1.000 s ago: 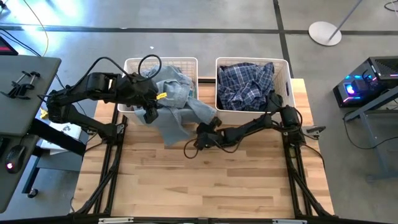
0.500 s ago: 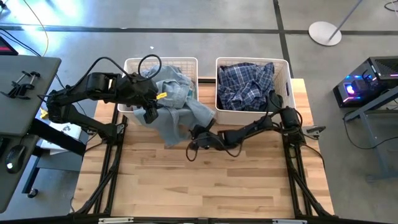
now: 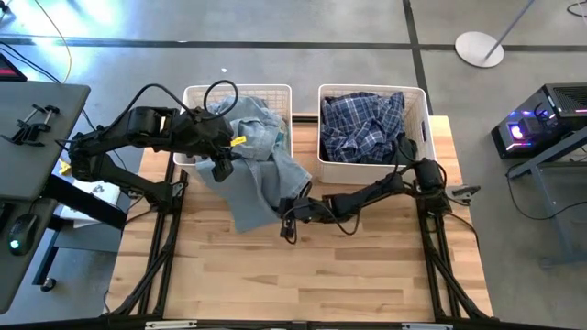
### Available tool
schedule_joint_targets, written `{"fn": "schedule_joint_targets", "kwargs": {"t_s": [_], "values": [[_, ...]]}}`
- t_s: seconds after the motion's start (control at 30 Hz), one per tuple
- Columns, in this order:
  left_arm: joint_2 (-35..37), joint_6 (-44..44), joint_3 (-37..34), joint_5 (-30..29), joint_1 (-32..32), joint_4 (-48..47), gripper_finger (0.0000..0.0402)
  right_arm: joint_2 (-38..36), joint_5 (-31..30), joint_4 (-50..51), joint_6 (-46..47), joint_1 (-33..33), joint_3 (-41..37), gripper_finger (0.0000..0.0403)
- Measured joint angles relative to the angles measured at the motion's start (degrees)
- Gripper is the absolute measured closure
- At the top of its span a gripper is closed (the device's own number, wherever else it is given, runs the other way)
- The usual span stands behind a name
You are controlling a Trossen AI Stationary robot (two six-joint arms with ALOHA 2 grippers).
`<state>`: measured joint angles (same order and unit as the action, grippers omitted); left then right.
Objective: Sort clothes
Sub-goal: Put the light blue denim pants into the left white bin
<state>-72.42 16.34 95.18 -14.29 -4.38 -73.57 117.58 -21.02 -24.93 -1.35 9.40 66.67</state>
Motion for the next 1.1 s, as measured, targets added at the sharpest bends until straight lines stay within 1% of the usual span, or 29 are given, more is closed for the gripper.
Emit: {"fn": "schedule_joint_targets", "kwargs": {"t_s": [0.1, 0.17, 0.2, 0.3, 0.37, 0.47, 0.6, 0.67, 0.73, 0.83, 0.9, 0.97, 1.1], "values": [[0.0, 0.02, 0.0, 0.01, 0.0, -0.09, 0.0228, -1.55, 0.1, 1.26, -0.03, 1.23, 0.0, 0.0399], [0.0, 0.0, 0.0, 0.01, -0.01, -0.25, 0.0228, -3.86, 0.96, 2.03, -0.06, 2.21, 0.0, 0.0399], [0.0, 0.0, 0.0, 0.01, -0.02, -0.21, 0.0228, -5.39, 2.61, 2.0, -0.09, 2.56, 0.0, 0.04], [0.0, 0.11, 0.0, 0.01, -0.03, -0.03, 0.0228, -10.14, 10.66, 0.34, -0.58, 2.58, 0.0, 0.04], [0.0, 0.9, 0.0, -0.01, -0.04, 0.3, 0.0228, -12.65, 12.94, -1.24, -2.43, 2.37, 0.02, 0.0401], [0.0, 1.01, 1.01, -0.01, -0.04, 0.26, 0.0228, -14.78, 12.38, -2.28, -5.18, 0.79, 0.45, 0.0401], [0.0, -0.69, 5.13, -0.52, -0.04, 0.21, 0.0228, -14.84, 10.3, -2.7, -7.63, -4.38, 5.54, 0.0402], [0.0, -1.83, 8.22, -1.67, -0.04, 0.5, 0.0228, -13.2, 9.73, -3.17, -8.16, -7.91, 9.53, 0.0402], [0.06, -2.64, 11.38, -3.7, -0.09, 1.02, 0.0228, -10.46, 10.69, -1.7, -7.62, -11.8, 14.58, 0.0402], [0.06, -4.99, 15.58, -7.07, -0.1, 1.19, 0.0228, -5.21, 13.55, 5.71, -3.82, -18.01, 25.83, 0.0402], [0.1, -6.13, 17.19, -10.06, -0.09, 1.15, 0.0228, -0.65, 17.77, 13.67, -0.91, -21.68, 35.52, 0.0402], [0.11, -6.43, 17.57, -13.06, -0.11, 1.06, 0.0228, 4.86, 21.65, 24.61, 0.96, -24.45, 45.87, 0.0402], [-0.45, -5.96, 17.15, -14.37, -1.44, -1.48, 0.0228, 17.84, 24.75, 47.39, 1.6, -27.45, 65.15, 0.0402]]}}
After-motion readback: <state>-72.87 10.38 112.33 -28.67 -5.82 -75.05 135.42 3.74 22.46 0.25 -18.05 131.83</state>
